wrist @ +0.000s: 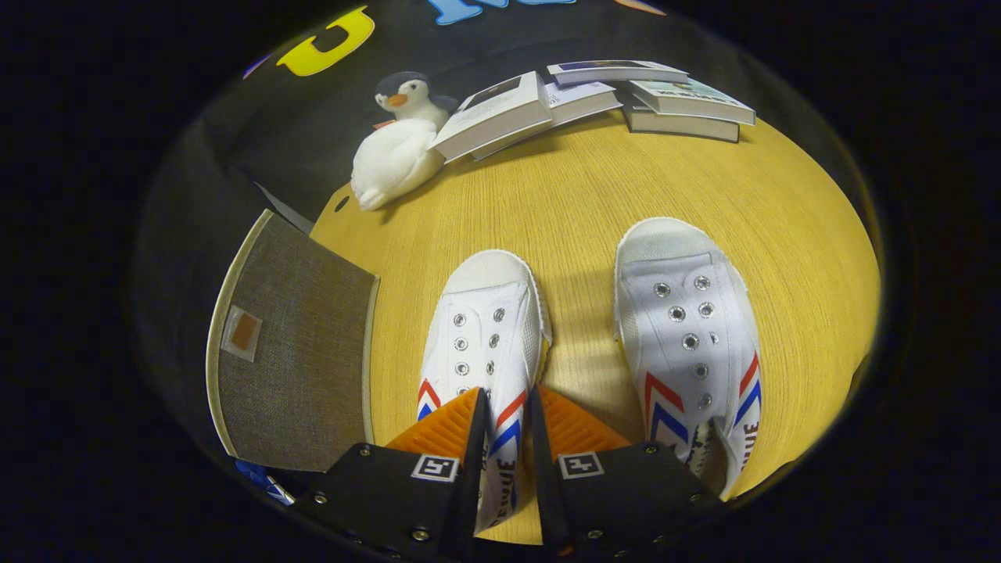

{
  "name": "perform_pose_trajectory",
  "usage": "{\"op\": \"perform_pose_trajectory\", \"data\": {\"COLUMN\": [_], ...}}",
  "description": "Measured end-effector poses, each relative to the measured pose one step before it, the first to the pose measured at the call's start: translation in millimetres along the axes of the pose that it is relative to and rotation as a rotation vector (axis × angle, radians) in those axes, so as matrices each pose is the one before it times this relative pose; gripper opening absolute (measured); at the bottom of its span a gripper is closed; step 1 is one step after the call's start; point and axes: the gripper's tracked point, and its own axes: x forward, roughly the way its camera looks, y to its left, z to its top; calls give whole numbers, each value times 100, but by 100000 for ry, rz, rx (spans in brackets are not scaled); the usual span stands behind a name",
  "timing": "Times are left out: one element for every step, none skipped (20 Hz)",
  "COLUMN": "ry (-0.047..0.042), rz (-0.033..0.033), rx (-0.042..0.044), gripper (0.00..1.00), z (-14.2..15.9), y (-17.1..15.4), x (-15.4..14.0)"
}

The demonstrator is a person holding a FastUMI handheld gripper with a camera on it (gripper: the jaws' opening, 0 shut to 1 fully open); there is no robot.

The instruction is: Open the storage box then place both shoes into the box .Put the left shoe in first, then the right shoe, with the right side of both shoes facing outward in a uniform manner.

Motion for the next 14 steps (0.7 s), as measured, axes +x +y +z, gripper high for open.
{"op": "perform_pose_trajectory", "data": {"ry": [-633,778,829,1229,-14,-1168,281,-347,-656,-523,-199,-318,-297,-245], "rz": [-794,452,1965,1730,1278,1130,1274,1049,1214,1697,1475,1561,1383,1522], "rx": [6289,4686,2641,1500,1702,1649,1154,1545,1226,667,524,675,770,259], "gripper": [1,1,2,2,1,2,0,0,0,0,0,0,0,0], "z": [511,-263,242,-698,-10,123,-94,-104,-33,223,188,264,250,193], "y": [-183,-553,75,520,244,122,169,317,401,509,584,635,777,896], "x": [-1569,2231,-350,-534,-11,-432,-73,-428,-414,-417,-452,-443,-502,-626]}}
